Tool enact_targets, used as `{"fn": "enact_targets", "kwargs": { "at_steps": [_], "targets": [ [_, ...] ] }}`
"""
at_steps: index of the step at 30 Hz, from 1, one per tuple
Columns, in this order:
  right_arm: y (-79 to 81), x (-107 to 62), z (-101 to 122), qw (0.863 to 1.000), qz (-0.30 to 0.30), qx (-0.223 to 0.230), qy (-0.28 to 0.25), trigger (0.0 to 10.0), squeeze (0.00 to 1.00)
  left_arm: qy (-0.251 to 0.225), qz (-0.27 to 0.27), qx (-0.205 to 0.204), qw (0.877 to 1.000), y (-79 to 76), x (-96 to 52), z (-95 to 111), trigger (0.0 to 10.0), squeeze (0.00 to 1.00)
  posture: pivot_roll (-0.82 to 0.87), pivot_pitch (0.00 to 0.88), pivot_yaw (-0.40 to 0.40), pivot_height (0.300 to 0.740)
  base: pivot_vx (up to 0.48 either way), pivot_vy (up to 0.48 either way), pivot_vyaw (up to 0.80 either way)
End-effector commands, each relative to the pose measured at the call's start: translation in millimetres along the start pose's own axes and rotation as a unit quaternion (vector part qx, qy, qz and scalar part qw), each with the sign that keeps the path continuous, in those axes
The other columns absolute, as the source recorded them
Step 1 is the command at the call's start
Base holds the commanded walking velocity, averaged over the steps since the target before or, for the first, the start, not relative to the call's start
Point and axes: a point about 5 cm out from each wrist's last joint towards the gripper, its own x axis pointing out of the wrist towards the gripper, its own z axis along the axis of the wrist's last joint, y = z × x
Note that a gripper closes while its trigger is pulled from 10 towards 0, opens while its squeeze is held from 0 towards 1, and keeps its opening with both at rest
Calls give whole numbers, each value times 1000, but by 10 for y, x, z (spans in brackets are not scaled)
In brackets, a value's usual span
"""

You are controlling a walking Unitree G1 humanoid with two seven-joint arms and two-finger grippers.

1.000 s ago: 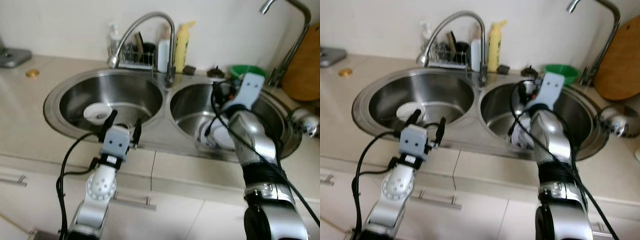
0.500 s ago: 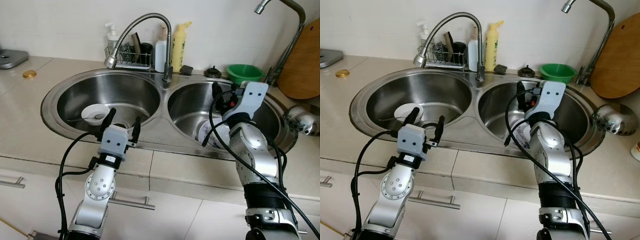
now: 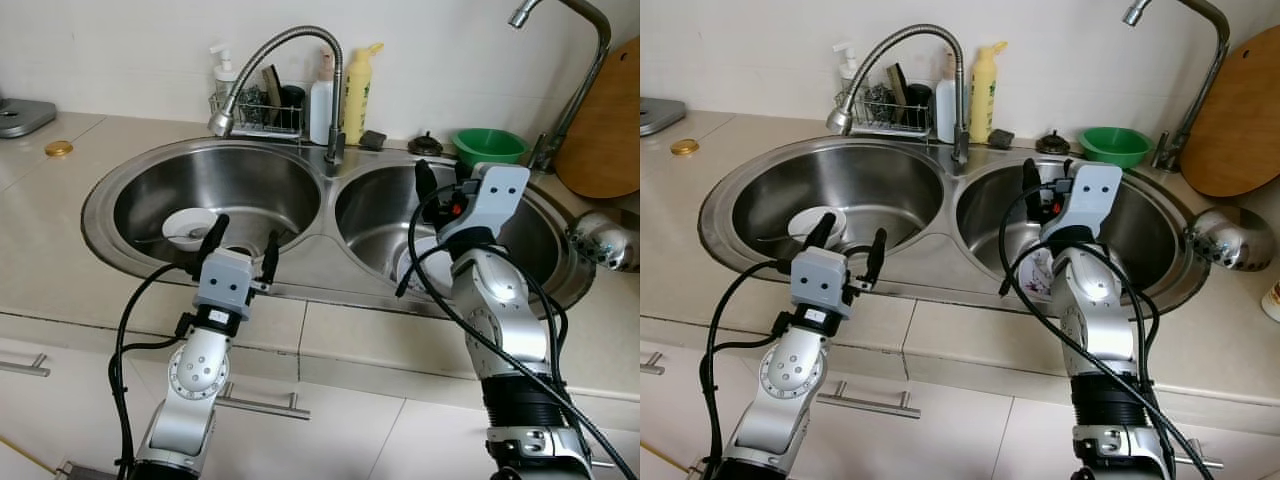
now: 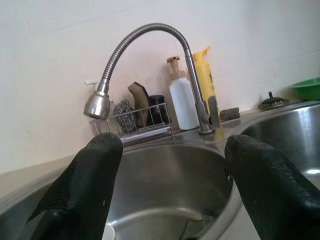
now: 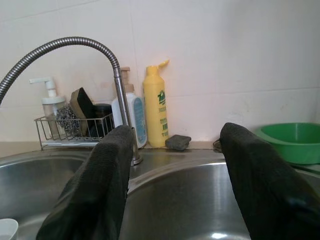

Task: Kitchen organization

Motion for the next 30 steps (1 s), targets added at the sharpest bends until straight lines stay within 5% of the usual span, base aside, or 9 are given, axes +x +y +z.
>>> {"fn": "enact_targets", "kwargs": {
  "at_steps": [1,30],
  "targets": [
    [15,-15,46,1000,8,-10,-13,10000,0,-13,1,-1,1000,9,23,50,10000,0,38,0,-31,740,-281,0,0],
    [38,-60,-3,999,19,-34,-8,10000,0,-11,-4,-1,1000,-8,17,41,10000,0,32,0,-32,740,-255,0,0]
  ]
}}
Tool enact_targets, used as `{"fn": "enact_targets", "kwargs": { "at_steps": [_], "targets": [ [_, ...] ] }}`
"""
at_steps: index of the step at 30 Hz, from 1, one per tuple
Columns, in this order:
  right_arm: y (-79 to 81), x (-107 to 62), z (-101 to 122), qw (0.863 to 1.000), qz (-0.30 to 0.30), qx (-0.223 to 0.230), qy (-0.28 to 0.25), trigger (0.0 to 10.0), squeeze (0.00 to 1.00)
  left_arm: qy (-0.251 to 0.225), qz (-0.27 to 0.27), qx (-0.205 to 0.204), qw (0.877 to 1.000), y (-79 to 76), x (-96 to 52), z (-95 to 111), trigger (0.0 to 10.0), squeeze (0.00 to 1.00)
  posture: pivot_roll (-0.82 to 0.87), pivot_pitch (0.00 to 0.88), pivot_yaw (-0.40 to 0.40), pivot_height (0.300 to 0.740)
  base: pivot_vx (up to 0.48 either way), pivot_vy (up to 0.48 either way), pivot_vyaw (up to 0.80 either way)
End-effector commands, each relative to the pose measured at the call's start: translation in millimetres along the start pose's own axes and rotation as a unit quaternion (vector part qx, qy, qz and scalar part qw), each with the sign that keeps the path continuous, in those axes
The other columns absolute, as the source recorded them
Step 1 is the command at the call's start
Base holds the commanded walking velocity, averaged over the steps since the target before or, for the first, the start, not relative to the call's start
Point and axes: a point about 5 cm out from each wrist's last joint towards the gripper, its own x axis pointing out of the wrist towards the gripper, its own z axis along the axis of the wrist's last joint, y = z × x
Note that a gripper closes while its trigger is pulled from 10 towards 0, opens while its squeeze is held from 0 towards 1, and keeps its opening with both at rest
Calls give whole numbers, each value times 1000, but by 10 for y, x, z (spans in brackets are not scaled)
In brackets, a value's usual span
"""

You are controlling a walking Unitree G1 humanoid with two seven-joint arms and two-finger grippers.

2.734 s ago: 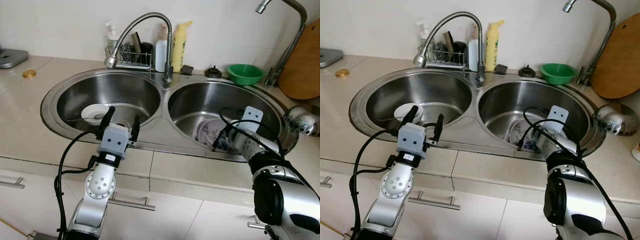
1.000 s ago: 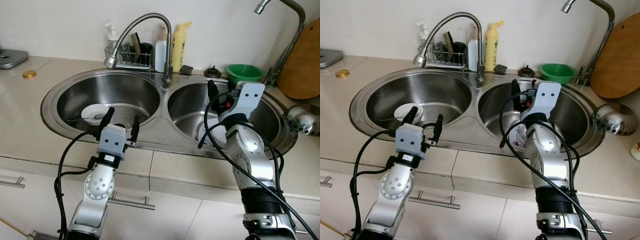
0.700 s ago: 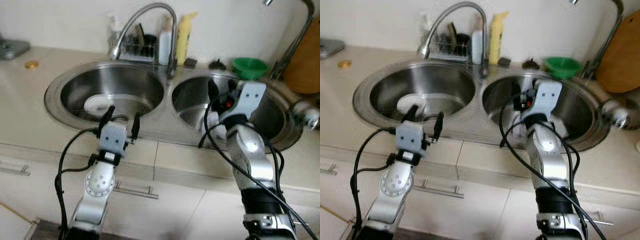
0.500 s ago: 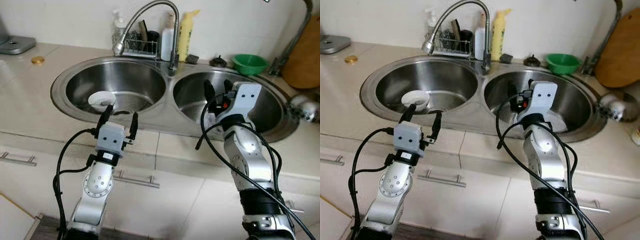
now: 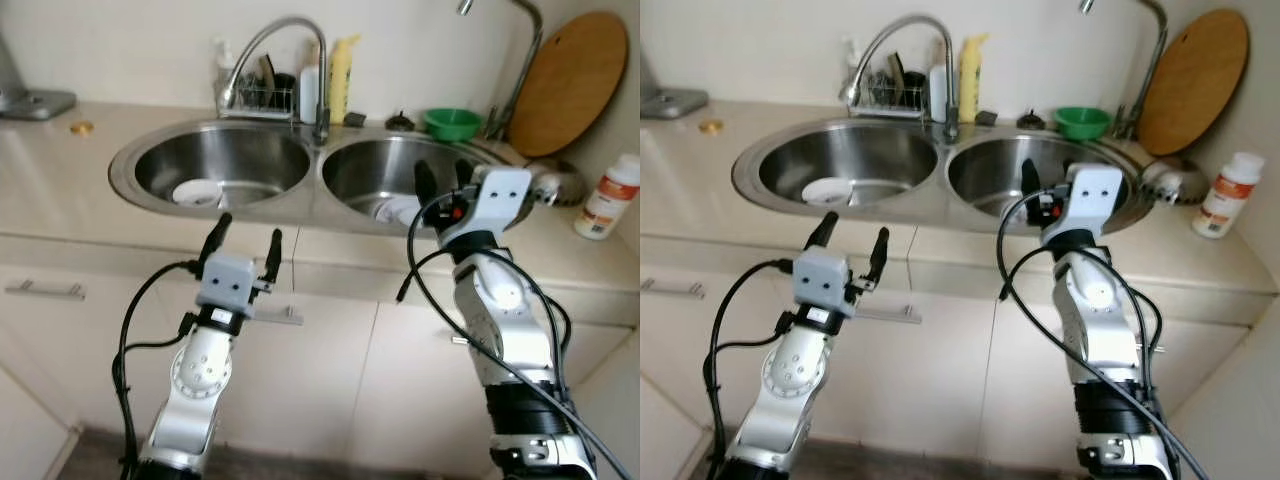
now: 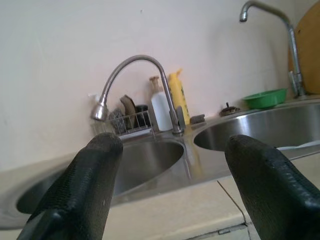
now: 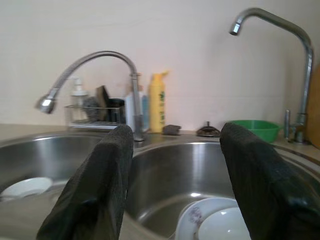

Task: Kitchen organization

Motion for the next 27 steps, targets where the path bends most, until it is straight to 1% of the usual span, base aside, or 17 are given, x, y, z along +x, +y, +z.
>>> {"fn": "enact_targets", "kwargs": {
  "at_steps": [1,5,12,15,17,18,20,21,24,26,27],
  "targets": [
    [-7,-10,22,1000,2,-9,-5,10000,0,-6,0,-1,1000,-2,10,27,10000,0,32,0,-32,740,0,0,0],
    [-10,-67,-25,1000,10,-20,3,10000,0,-3,-2,-1,1000,-6,-10,18,10000,0,33,0,-32,740,0,0,0],
    [-5,-274,-194,997,28,-57,35,10000,0,13,-16,-9,1000,-55,-93,-33,10000,0,30,0,-31,740,0,0,0],
    [2,-340,-247,997,30,-59,44,10000,0,18,-19,-11,1000,-68,-120,-48,10000,0,29,0,-30,740,0,0,0],
    [6,-414,-300,996,33,-61,54,10000,0,23,-26,-12,999,-88,-145,-59,10000,0,31,0,-30,740,0,0,0],
    [11,-453,-328,995,36,-70,57,10000,0,24,-28,-11,999,-99,-156,-65,10000,0,31,0,-30,740,0,277,0],
    [13,-476,-347,995,37,-75,59,10000,0,24,-29,-11,999,-104,-161,-68,10000,0,30,0,-30,740,0,315,0],
    [16,-527,-400,994,37,-74,64,10000,0,25,-32,-10,999,-115,-169,-77,10000,0,29,0,-30,740,0,476,-800],
    [19,-557,-438,994,37,-75,68,10000,0,28,-35,-7,999,-127,-171,-97,10000,0,29,0,-30,740,0,476,-800],
    [16,-578,-464,993,37,-86,71,10000,0,30,-38,-5,999,-135,-173,-112,10000,0,30,0,-31,740,0,476,-800],
    [10,-585,-468,994,33,-82,70,10000,0,30,-38,-5,999,-138,-174,-111,10000,0,31,0,-31,740,0,476,-800]
  ]
}}
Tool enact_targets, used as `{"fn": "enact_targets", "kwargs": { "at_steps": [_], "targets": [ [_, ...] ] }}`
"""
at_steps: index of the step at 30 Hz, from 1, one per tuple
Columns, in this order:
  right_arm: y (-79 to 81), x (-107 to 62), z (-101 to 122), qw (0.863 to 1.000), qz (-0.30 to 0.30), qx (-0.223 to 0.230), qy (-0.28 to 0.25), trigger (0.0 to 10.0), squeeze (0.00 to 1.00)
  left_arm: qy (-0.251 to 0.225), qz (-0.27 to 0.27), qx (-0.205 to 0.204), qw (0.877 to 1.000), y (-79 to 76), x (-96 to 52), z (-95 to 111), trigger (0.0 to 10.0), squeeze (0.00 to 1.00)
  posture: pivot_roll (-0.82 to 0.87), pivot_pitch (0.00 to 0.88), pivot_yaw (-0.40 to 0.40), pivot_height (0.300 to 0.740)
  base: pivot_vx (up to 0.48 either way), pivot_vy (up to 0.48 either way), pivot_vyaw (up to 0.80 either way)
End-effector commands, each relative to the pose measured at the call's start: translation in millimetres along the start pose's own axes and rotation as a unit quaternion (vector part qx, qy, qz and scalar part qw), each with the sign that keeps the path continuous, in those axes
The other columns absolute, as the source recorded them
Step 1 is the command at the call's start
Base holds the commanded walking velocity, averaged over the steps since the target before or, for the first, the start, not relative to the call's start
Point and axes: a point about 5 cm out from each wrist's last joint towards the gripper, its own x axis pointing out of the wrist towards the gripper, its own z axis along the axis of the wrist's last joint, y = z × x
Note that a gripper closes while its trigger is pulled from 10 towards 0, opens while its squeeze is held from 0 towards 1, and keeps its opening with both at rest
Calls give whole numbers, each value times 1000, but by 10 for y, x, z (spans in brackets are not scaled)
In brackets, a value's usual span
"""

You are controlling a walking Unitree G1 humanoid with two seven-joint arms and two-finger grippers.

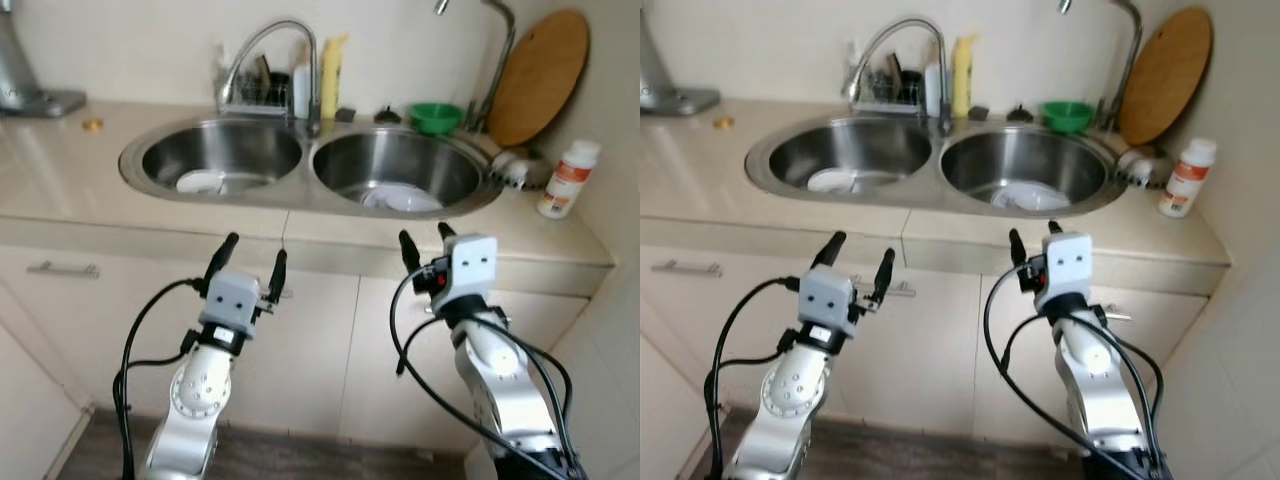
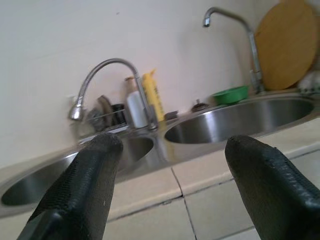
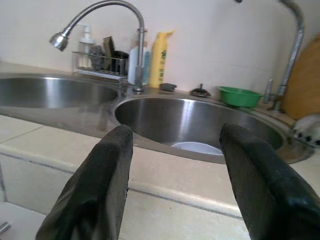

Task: Kitchen organization

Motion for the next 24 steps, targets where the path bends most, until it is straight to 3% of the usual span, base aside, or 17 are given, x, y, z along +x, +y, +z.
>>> {"fn": "enact_targets", "kwargs": {
  "at_steps": [1,24],
  "targets": [
    [23,-12,-5,1000,2,-4,-3,10000,0,3,-5,7,1000,2,3,-13,10000,0,31,0,-31,740,0,476,-800],
    [87,-130,-141,1000,6,-29,-1,10000,0,-2,-19,16,1000,-56,-13,-17,10000,0,34,0,-35,740,0,476,-800]
  ]
}}
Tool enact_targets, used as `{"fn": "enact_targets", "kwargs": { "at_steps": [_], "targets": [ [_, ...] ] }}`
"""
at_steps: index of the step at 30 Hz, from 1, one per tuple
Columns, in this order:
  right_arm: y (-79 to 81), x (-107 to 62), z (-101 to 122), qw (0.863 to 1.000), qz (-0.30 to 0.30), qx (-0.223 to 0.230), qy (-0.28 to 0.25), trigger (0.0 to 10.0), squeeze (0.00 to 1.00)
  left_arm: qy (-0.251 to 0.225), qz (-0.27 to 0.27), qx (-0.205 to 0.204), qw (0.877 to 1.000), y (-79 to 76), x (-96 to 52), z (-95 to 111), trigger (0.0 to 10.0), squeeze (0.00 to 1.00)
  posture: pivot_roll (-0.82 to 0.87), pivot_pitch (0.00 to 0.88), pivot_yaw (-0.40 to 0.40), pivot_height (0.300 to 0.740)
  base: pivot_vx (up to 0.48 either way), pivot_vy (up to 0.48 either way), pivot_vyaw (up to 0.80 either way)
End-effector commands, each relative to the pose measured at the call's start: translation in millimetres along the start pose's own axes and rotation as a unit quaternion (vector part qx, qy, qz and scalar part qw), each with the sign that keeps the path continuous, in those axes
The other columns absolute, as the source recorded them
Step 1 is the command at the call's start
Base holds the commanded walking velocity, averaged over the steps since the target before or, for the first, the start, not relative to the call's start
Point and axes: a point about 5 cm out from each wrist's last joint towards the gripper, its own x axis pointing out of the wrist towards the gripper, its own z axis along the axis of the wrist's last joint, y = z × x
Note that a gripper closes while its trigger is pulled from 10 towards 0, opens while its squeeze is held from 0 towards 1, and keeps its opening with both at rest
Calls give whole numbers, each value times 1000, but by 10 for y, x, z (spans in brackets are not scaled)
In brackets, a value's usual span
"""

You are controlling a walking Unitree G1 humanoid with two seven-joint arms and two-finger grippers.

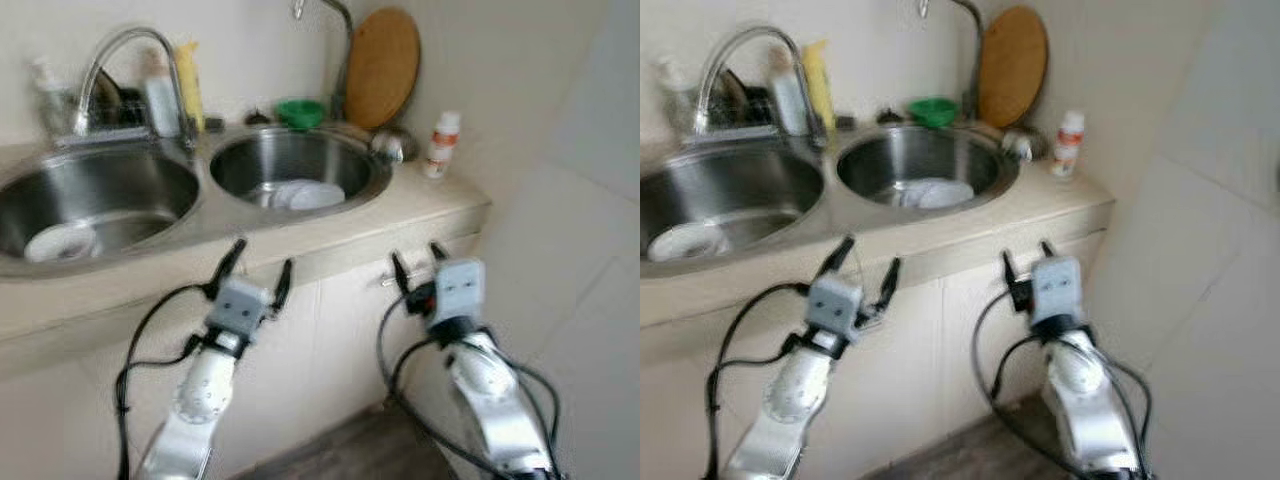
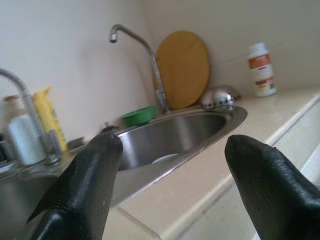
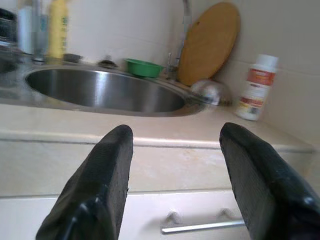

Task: Kitchen organization

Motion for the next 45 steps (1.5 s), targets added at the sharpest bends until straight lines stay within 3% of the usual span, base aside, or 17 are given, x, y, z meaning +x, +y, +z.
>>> {"fn": "enact_targets", "kwargs": {
  "at_steps": [1,7,15,45],
  "targets": [
    [-100,-17,-15,1000,-17,-11,2,10000,0,-8,-16,-7,1000,-100,34,38,10000,0,34,0,-35,740,0,476,-800],
    [-109,-23,-29,1000,-26,-11,3,10000,0,-11,-18,-3,1000,-103,38,43,10000,0,33,0,-34,740,0,442,-800],
    [-113,-5,-30,999,-33,-12,0,10000,0,-14,-26,16,999,-123,43,42,10000,0,33,0,-33,740,0,0,-800],
    [-150,83,-33,999,-49,-19,3,10000,0,-5,-26,16,1000,-147,54,14,10000,0,27,0,-31,740,0,-429,-800]
  ]
}}
